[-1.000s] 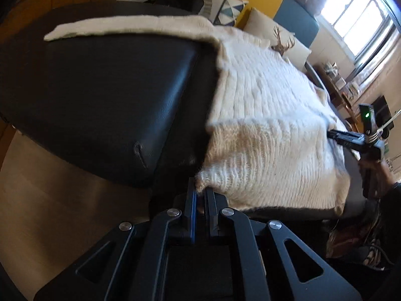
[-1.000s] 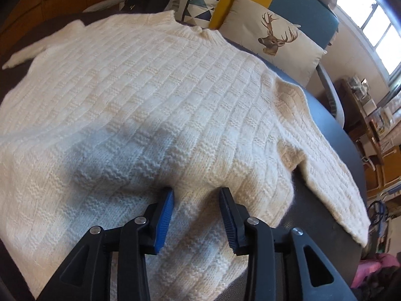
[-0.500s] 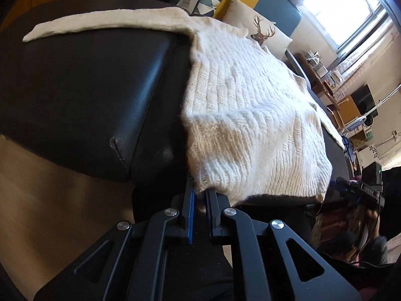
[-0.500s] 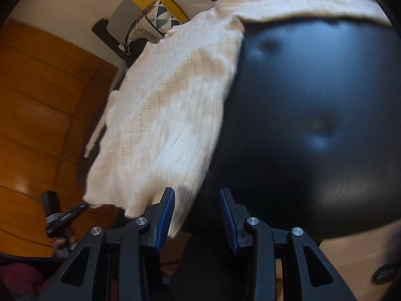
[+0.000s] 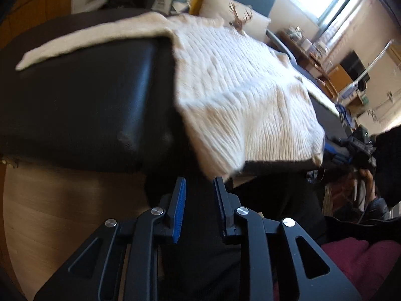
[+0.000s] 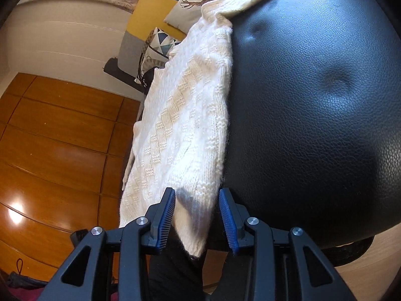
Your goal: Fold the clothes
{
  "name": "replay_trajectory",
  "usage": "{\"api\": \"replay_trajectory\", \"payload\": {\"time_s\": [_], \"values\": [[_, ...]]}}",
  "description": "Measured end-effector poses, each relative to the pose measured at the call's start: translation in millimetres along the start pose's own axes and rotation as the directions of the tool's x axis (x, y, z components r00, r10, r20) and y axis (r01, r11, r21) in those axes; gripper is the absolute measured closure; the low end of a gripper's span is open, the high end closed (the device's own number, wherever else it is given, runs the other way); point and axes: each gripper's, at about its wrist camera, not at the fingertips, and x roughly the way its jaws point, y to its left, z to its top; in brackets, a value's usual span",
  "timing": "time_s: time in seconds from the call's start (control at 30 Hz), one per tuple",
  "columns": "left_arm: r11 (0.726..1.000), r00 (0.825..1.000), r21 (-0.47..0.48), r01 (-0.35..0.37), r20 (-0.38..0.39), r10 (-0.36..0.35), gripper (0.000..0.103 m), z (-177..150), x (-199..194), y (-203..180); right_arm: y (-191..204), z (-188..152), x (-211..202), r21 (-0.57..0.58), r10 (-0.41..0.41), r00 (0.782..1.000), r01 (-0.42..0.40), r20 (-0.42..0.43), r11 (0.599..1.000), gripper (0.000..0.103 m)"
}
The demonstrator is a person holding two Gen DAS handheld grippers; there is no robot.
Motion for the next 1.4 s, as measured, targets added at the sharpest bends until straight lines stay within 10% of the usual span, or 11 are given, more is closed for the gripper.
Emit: {"api": "replay_trajectory", "payload": {"time_s": [0.2, 0.37, 0.53, 0.63, 0.7, 1.0, 1.27, 1.4], "values": [[0.991, 0.973, 0.059, 0.120, 0.190, -0.129, 0.066, 99.0, -6.4, -2.8, 6.2, 0.3, 4.3, -0.026, -0.025, 0.999, 0.026, 0.023, 0.999, 0.066], [0.974, 0.994, 0.208, 0.087, 0.040, -0.097, 0.066, 175.3, 93.7, -22.0, 11.3, 0.6, 5.8, -0.057, -0.053, 0.998, 0.055, 0.033, 0.997, 0.064], [0.957, 0.995, 0.288, 0.037, -0.094, -0.010, 0.066, 182.6, 166.2, -24.9, 15.0, 3.3, 5.5, -0.044, -0.098, 0.995, 0.098, 0.011, 0.994, 0.064], [0.956, 0.992, 0.293, 0.022, -0.123, 0.015, 0.066, 184.8, 179.8, -22.2, 21.2, 4.3, 7.2, -0.084, -0.171, 0.985, 0.171, -0.003, 0.982, 0.082], [0.952, 0.992, 0.306, 0.022, -0.121, 0.016, 0.066, 186.5, 180.6, -23.4, 26.5, 4.4, 8.9, -0.120, -0.256, 0.967, 0.254, -0.004, 0.960, 0.097], [0.952, 0.992, 0.306, -0.003, -0.122, 0.042, 0.066, 197.6, 188.3, -26.4, 89.8, -0.9, 12.4, -0.352, -0.459, 0.886, 0.453, 0.071, 0.819, 0.099], [0.943, 0.990, 0.331, -0.033, -0.122, 0.077, 0.066, 197.8, 191.7, -32.0, 167.8, 18.0, -26.2, -0.518, -0.595, 0.761, 0.630, 0.259, 0.579, 0.100], [0.935, 0.988, 0.352, -0.047, -0.120, 0.094, 0.066, 197.7, 194.7, -34.8, 131.7, 20.7, -7.6, -0.482, -0.679, 0.714, 0.662, 0.171, 0.574, 0.100]]}}
